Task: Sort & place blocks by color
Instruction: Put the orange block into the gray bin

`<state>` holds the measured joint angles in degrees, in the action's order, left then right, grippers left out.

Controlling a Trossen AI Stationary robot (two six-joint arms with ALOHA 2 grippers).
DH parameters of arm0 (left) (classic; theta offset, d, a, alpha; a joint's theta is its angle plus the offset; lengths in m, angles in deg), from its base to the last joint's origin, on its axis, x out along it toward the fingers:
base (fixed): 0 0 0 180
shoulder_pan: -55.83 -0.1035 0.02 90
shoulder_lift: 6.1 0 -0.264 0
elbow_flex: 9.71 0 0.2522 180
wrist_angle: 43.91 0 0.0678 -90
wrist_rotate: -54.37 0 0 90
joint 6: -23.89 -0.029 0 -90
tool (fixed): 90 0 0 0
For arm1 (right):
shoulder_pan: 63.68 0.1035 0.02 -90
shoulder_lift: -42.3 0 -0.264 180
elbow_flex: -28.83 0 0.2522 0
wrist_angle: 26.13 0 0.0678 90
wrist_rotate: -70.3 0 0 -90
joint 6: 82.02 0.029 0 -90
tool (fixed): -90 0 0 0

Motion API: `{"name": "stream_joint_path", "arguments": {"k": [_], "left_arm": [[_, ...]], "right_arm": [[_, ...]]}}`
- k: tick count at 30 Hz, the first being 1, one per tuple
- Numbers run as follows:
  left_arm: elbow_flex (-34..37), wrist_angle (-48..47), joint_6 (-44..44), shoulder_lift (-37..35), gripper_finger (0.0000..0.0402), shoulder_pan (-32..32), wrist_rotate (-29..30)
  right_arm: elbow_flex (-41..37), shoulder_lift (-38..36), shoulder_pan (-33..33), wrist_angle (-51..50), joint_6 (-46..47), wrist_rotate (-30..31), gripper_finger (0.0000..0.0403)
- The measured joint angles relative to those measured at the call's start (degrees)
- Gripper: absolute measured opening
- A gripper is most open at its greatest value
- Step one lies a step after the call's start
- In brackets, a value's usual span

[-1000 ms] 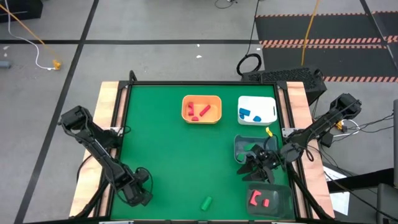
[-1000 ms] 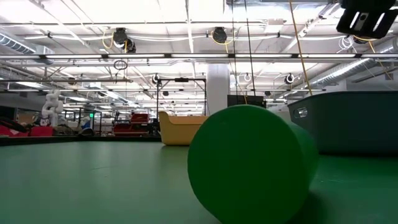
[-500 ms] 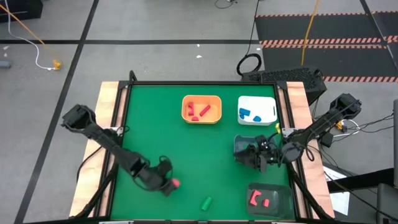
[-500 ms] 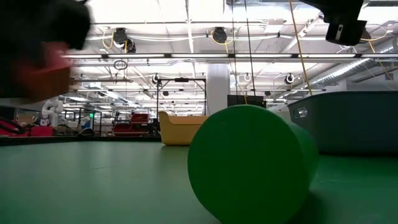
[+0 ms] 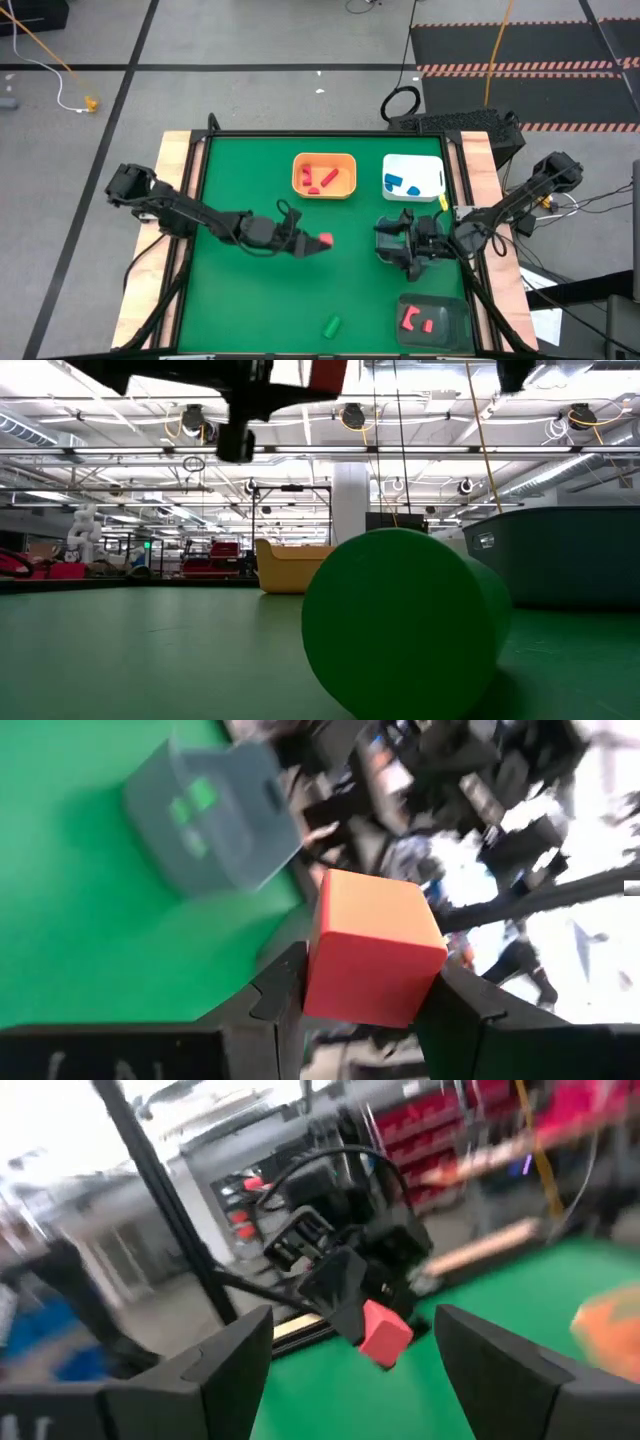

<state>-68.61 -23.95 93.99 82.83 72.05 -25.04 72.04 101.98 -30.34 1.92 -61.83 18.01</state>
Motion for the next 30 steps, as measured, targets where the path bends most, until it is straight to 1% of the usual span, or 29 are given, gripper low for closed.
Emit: {"name": "stream_joint_path", "arguments": {"k": [3,5,9,12,16,19,22,27,30], "left_arm": [[0.0,4.9,0.1,0.0,0.0139,-2.0,0.0],[0.0,8.4,0.1,0.0,0.0139,-3.1,0.0],[-0.3,13.5,-0.4,0.0,0.0139,-4.9,-0.1],[-2.4,12.7,-0.9,0.0,0.0139,-5.8,-0.1],[-6.9,7.8,-4.4,0.0,0.0139,-6.5,-0.2],[-8.9,3.2,-5.8,0.0,0.0139,-7.1,-0.3],[-9.5,3.5,-4.6,0.0,0.0139,-7.3,-0.2],[-9.5,3.3,-1.5,0.0,0.0139,-7.1,-0.2],[-10.0,3.3,-0.3,0.0,0.0139,-6.9,-0.2]], "right_arm": [[2.2,0.0,-1.5,0.0,-12.2,0.0,0.027],[3.1,0.0,-2.8,0.0,-18.7,0.0,0.027],[3.6,0.0,-6.0,0.0,-25.9,0.0,0.027],[3.6,0.0,-8.8,0.0,-27.4,-1.0,0.027],[3.6,0.4,-12.1,0.3,-26.9,-9.8,0.027],[3.6,0.8,-13.1,0.0,-26.9,-12.5,0.027],[3.6,0.8,-13.9,0.0,-27.2,-13.2,0.027],[3.6,0.8,-16.3,0.0,-28.7,-18.7,0.027],[3.6,1.7,-18.0,0.4,-28.9,-20.8,0.027]]}}
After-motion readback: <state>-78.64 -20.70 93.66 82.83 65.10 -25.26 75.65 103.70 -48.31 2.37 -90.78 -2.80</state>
